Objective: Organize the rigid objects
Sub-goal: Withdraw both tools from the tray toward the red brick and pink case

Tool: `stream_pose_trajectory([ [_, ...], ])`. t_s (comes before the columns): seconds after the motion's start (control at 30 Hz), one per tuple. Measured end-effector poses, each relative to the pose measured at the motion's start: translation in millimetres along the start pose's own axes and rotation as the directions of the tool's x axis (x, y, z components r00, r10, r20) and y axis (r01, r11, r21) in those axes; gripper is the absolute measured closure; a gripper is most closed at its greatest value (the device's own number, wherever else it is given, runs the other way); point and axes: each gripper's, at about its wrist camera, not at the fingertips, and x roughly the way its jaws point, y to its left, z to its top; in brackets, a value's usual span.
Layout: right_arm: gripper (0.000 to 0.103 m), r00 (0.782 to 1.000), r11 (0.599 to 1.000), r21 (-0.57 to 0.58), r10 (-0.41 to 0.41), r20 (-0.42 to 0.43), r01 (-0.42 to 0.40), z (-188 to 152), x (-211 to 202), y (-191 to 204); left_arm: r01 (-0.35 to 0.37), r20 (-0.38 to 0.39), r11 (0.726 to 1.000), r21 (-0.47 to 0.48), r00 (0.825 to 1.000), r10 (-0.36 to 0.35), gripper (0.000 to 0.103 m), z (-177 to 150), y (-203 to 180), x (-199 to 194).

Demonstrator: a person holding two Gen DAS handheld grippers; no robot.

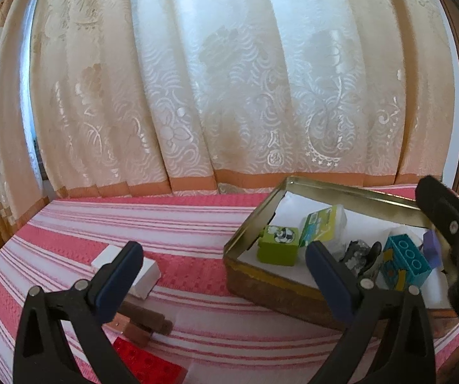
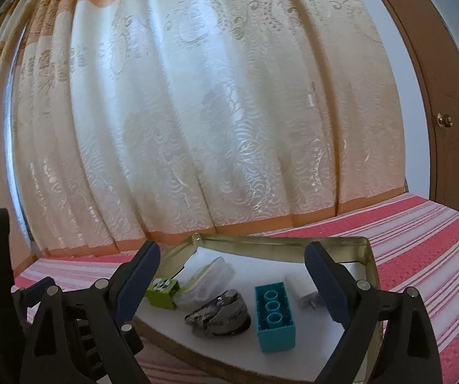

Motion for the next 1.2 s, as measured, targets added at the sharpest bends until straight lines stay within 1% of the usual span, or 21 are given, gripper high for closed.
stream_pose_trajectory([
  [0.23,0.01,0.999,1.0,0.01,0.02,-0.028,-0.02,-4.9,-5.8,2.8,0.002,-0.024,1.0,-0.008,1.0,-0.002,0.0,-6.8,14.8,-5.9],
  [0.47,0.01,0.996,0.998,-0.009,0.06,-0.068,-0.061,-9.9,-11.3,14.4,-0.004,-0.043,1.0,0.018,0.999,0.005,0.0,-11.4,30.9,-8.4],
  [0.6,0.01,0.988,0.995,0.009,0.099,-0.123,-0.099,-14.2,-10.7,21.5,0.017,-0.088,1.0,0.009,0.996,-0.016,0.0,-14.9,45.3,-4.9],
  [0.67,0.01,0.984,0.994,0.001,0.107,-0.14,-0.108,-15.8,-9.5,25.8,0.017,-0.094,1.0,0.003,0.995,-0.017,0.0,-16.1,50.5,-5.3],
  [0.77,0.01,0.977,0.991,-0.001,0.134,-0.166,-0.136,-18.2,-8.7,32.2,0.01,-0.088,1.0,0.02,0.996,-0.008,0.0,-18.0,59.0,-7.7],
  [0.87,0.01,0.962,0.984,0.014,0.175,-0.21,-0.176,-22.5,-6.5,39.2,0.012,-0.084,0.999,0.048,0.996,-0.008,0.0,-20.0,71.0,-9.2],
  [1.0,0.01,0.93,0.971,0.018,0.235,-0.284,-0.24,-30.9,-0.4,55.0,-0.018,-0.107,0.999,0.037,0.994,0.022,0.0,-20.7,99.5,-2.5],
  [1.07,0.01,0.916,0.965,0.015,0.253,-0.311,-0.261,-35.1,1.0,63.4,-0.057,-0.124,0.998,0.015,0.991,0.058,0.0,-21.3,119.0,2.4],
  [1.13,0.01,0.898,0.959,0.019,0.271,-0.347,-0.282,-40.1,3.1,73.0,-0.124,-0.132,0.992,-0.01,0.984,0.122,0.0,-21.2,141.3,6.2],
  [1.2,0.01,0.87,0.951,0.037,0.296,-0.394,-0.306,-46.6,7.1,83.0,-0.176,-0.138,0.983,-0.046,0.976,0.168,0.0,-21.2,162.2,8.0],
])
